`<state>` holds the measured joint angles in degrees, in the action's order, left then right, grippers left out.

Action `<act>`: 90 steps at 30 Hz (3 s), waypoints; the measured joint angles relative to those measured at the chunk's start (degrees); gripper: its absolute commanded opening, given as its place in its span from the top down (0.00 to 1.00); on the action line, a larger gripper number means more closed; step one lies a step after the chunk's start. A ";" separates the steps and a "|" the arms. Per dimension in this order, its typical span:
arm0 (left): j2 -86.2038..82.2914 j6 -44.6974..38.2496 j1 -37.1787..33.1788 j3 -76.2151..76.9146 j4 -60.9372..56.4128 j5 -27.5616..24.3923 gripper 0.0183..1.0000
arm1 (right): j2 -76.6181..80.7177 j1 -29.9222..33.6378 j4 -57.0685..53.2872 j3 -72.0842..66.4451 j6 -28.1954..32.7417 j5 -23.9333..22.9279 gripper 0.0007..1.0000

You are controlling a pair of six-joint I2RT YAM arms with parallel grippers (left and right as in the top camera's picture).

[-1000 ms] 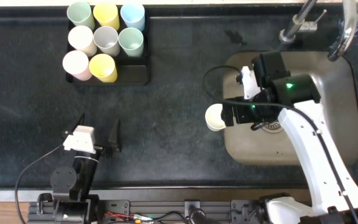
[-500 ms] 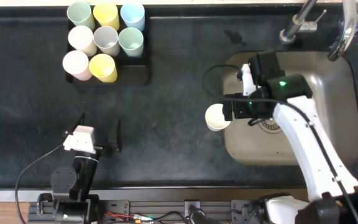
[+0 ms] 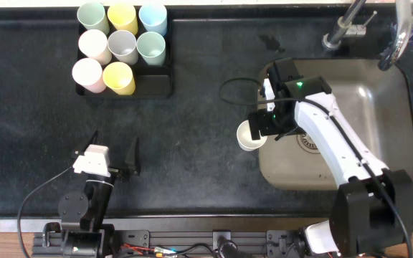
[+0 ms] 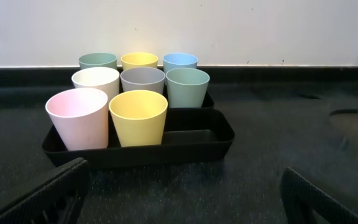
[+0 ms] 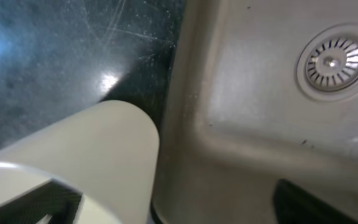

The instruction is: Store Cups

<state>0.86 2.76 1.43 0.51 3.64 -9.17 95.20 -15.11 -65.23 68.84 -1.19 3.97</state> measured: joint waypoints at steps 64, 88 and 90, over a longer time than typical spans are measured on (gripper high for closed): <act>0.00 0.00 0.00 0.00 0.00 0.00 0.00 | 15.34 -16.55 -2.34 49.03 -16.24 9.20 0.96; 0.00 0.00 0.00 0.00 0.00 0.00 0.00 | 26.95 -21.05 4.37 49.03 -19.32 5.68 0.96; 0.00 0.00 0.00 0.00 0.00 0.00 0.00 | 27.19 -21.35 5.73 49.03 -19.85 5.68 0.96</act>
<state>0.86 2.76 1.43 0.51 3.64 -9.17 122.39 -36.47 -59.51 117.86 -21.04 9.65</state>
